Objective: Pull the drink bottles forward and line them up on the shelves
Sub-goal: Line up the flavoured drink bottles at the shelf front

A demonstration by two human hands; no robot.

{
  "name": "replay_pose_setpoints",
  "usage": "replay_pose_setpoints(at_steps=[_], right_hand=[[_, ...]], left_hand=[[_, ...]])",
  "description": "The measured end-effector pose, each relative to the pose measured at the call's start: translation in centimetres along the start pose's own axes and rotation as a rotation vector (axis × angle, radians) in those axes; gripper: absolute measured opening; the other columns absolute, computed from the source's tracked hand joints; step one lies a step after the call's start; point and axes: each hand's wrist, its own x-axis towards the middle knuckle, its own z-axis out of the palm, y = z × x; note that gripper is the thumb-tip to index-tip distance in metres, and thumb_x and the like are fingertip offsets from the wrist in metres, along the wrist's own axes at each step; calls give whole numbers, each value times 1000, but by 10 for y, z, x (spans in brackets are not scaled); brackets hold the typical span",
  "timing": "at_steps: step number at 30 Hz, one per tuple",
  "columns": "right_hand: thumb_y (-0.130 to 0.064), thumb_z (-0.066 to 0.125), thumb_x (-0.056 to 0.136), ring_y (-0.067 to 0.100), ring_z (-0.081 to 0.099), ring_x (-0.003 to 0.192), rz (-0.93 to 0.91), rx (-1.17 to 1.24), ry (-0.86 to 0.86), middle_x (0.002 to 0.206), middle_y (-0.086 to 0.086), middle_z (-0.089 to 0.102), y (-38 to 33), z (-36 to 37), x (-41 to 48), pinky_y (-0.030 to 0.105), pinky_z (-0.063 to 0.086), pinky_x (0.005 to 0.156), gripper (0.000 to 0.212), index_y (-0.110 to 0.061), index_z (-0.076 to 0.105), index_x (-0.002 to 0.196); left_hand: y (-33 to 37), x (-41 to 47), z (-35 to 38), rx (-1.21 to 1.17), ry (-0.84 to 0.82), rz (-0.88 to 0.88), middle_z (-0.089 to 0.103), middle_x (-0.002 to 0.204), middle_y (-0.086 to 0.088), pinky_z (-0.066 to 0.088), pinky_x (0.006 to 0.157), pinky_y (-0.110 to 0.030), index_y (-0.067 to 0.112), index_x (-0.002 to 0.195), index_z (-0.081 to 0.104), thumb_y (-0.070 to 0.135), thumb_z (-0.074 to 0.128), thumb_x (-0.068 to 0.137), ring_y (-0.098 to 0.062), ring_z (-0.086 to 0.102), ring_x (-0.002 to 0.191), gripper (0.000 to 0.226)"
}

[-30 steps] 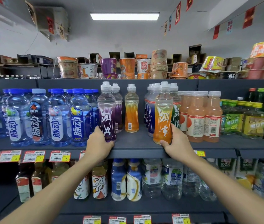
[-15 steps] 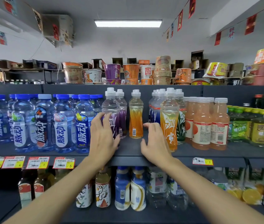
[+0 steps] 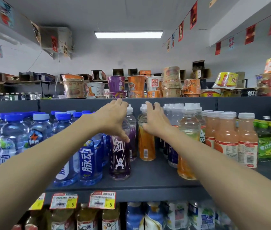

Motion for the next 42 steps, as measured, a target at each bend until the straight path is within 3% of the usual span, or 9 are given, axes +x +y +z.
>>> replay_pose_setpoints(at_steps=[4,8,12,17,21,26,32,37,42], right_hand=[[-18,71,81,42,22,148,31,42,-186,167,14,4,-4,-15,41,52,40,111,106,-27,2,161],[-27,66,88,34,39,140,-82,-184,-359,156,16,31,-5,-19,61,44,42,111,79,-10,28,156],[-49,70,87,30,45,131,-151,-324,-330,141,14,47,0,-19,63,42,47,103,74,-12,44,146],[-72,60,85,31,55,120,-170,-495,-242,132,17,52,1,-17,55,40,53,91,87,-8,44,142],[-68,70,79,35,55,123,-136,-433,-262,141,18,43,2,-17,49,42,55,93,99,-9,32,149],[-41,90,68,34,54,122,-147,-446,-363,140,15,41,2,-26,47,39,55,90,106,-10,30,149],[-65,85,63,26,58,100,-168,-502,-310,122,11,54,0,-37,41,34,52,74,98,-12,43,133],[-76,73,69,34,58,116,-191,-545,-235,134,15,50,6,-32,33,41,53,86,107,-13,33,146],[-73,83,58,34,51,128,-190,-576,-235,143,16,46,6,-27,29,44,48,99,128,-10,23,152]], left_hand=[[-11,-2,5,-40,25,43,39,137,-6,40,108,-38,8,142,32,75,82,49,-24,37,129,125],[-13,-2,8,-45,54,81,41,134,-5,42,106,-37,10,138,35,76,82,49,-23,39,126,120],[-13,1,10,-70,72,93,41,132,-4,42,105,-35,10,140,34,75,83,48,-22,39,124,122],[-14,1,11,-113,73,95,40,136,-3,39,105,-33,11,142,32,75,83,48,-21,38,127,124],[-13,-2,10,-122,77,91,39,138,-5,39,106,-33,10,142,32,74,83,49,-22,37,129,125],[-11,-4,9,-138,73,84,39,136,-4,41,105,-34,10,142,32,72,85,49,-22,37,128,123],[-10,-5,8,-139,80,84,38,136,-4,40,103,-33,10,142,32,71,85,50,-21,37,127,122],[-10,-5,8,-130,85,90,38,135,-4,40,104,-34,11,142,32,73,84,49,-21,37,126,123],[-11,-5,9,-120,91,92,38,134,-3,41,103,-34,11,141,33,75,83,48,-20,38,125,123]])
